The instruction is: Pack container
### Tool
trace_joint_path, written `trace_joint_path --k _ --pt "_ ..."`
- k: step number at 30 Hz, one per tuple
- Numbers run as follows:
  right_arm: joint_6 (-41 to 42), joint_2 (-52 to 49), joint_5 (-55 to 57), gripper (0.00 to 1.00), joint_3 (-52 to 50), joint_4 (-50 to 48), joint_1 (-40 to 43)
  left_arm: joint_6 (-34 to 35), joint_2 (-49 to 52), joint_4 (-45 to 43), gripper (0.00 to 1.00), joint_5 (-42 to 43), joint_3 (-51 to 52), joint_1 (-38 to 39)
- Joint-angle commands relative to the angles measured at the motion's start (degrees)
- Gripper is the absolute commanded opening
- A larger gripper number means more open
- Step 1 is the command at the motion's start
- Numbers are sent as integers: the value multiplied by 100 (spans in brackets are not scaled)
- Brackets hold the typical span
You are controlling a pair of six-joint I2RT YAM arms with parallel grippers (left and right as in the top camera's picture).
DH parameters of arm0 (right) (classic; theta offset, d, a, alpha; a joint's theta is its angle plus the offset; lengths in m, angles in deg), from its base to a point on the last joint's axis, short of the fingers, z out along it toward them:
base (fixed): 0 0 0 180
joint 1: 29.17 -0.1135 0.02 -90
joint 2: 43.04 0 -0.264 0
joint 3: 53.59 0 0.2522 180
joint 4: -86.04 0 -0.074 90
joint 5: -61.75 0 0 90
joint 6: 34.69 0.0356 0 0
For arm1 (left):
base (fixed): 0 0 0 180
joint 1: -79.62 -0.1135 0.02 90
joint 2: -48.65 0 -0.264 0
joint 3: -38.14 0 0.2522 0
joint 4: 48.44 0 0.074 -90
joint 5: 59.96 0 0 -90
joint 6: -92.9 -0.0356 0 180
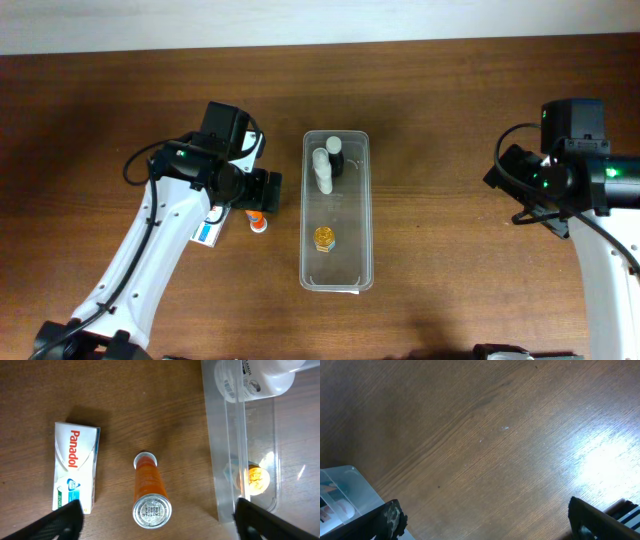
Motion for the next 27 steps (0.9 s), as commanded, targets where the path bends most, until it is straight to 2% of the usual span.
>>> trace_joint_path --k 1,4,14,20,24,27 --pt "35 7 11 98 42 -13 42 26 52 20 89 -83 -7 2" --pt "35 7 11 98 42 -13 42 26 153 52 71 -83 -2 2" --pt "35 7 11 98 42 -13 42 31 820 87 70 -83 68 2" --pt "35 7 11 99 42 -13 42 31 881 92 45 -83 68 2" --pt "35 7 11 99 42 -13 42 57 881 94 35 -83 68 2" --pt "35 7 11 98 42 -13 42 92 881 92 25 -83 68 2"
